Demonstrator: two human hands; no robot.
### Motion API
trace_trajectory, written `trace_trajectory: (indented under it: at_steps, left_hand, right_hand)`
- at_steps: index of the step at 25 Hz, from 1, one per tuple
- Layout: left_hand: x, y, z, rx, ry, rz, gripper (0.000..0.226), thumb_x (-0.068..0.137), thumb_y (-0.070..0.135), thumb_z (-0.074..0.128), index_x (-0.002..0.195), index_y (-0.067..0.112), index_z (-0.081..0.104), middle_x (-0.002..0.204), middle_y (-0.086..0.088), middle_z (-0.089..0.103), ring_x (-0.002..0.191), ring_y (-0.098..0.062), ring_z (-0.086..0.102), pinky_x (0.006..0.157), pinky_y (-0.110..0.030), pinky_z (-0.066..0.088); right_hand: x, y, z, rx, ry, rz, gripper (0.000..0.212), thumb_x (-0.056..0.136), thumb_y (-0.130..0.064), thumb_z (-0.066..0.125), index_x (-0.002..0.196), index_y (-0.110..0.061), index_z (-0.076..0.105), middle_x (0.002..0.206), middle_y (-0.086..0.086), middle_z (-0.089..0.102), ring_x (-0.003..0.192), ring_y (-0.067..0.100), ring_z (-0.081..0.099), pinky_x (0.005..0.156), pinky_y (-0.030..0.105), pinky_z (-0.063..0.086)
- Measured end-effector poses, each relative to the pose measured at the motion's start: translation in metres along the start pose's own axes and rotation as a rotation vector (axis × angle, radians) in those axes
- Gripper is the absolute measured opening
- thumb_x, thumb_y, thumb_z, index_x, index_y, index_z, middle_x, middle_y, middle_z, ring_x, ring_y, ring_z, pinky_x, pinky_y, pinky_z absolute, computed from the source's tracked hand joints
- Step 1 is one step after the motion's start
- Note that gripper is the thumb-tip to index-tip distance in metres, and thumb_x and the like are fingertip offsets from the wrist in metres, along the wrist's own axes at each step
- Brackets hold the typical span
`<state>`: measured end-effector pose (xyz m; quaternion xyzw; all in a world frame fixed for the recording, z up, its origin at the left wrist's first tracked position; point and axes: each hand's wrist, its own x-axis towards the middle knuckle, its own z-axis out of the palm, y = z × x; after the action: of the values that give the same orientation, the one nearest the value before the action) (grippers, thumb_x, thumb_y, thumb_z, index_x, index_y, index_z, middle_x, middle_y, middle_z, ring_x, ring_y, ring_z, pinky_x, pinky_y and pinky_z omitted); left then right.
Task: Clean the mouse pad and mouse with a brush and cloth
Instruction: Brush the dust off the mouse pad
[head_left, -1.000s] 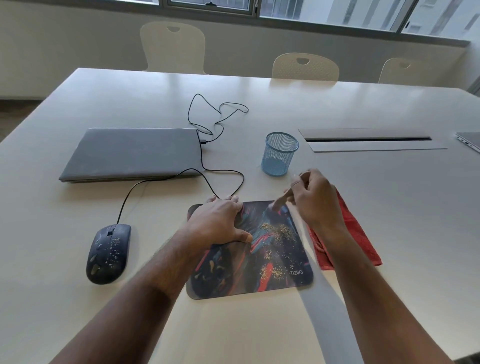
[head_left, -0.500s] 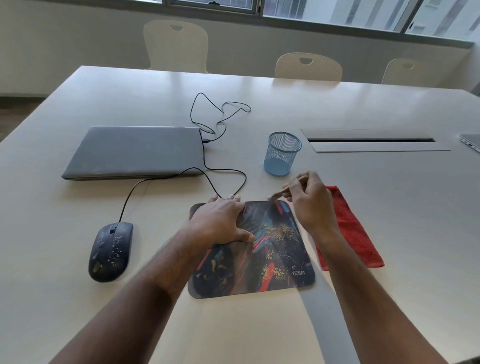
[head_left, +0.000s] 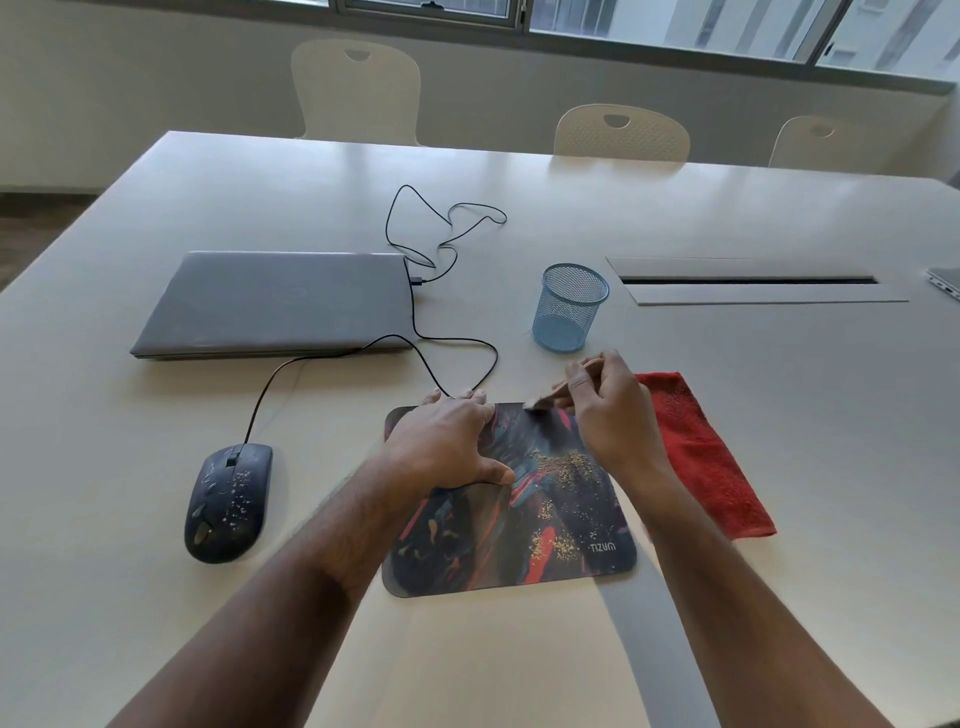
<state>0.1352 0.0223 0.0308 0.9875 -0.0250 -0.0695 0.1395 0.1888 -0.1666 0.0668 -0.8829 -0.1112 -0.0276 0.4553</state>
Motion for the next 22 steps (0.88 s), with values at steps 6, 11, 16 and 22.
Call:
trace_trajectory:
  at_steps: [6, 11, 16, 22]
  left_hand:
    - [0.000, 0.000, 0.001, -0.002, 0.006, 0.001, 0.089, 0.070, 0.076, 0.067, 0.137, 0.020, 0.054, 0.152, 0.004, 0.044, 0.134, -0.021, 0.043, 0.113, -0.039, 0.029]
    - [0.000, 0.000, 0.001, -0.010, 0.010, 0.000, 0.083, 0.070, 0.075, 0.068, 0.131, 0.022, 0.056, 0.144, 0.006, 0.050, 0.126, -0.022, 0.050, 0.107, -0.038, 0.034]
    - [-0.001, 0.000, 0.000, -0.022, 0.001, 0.002, 0.085, 0.071, 0.074, 0.067, 0.136, 0.020, 0.055, 0.146, 0.003, 0.048, 0.130, -0.021, 0.047, 0.113, -0.039, 0.030]
    - [-0.001, 0.000, 0.001, -0.033, 0.003, -0.003, 0.087, 0.070, 0.074, 0.068, 0.137, 0.021, 0.054, 0.148, 0.004, 0.047, 0.130, -0.021, 0.047, 0.112, -0.040, 0.031]
  right_hand:
    - [0.006, -0.001, -0.007, -0.042, 0.047, -0.032, 0.021, 0.104, -0.032, 0.056, 0.091, -0.015, 0.055, 0.083, 0.003, 0.075, 0.082, 0.029, 0.076, 0.075, 0.042, 0.062]
    - [-0.001, -0.001, 0.004, -0.047, -0.053, -0.016, 0.024, 0.106, -0.031, 0.055, 0.094, -0.011, 0.056, 0.085, 0.008, 0.076, 0.082, 0.029, 0.076, 0.080, 0.049, 0.061]
    - [0.005, -0.005, -0.003, -0.091, 0.033, -0.054, 0.023, 0.104, -0.032, 0.056, 0.092, -0.013, 0.056, 0.084, 0.005, 0.074, 0.080, 0.029, 0.073, 0.077, 0.046, 0.060]
    - [-0.003, -0.005, 0.009, -0.094, -0.058, -0.037, 0.024, 0.105, -0.032, 0.055, 0.092, -0.012, 0.053, 0.079, 0.005, 0.072, 0.076, 0.026, 0.072, 0.068, 0.040, 0.056]
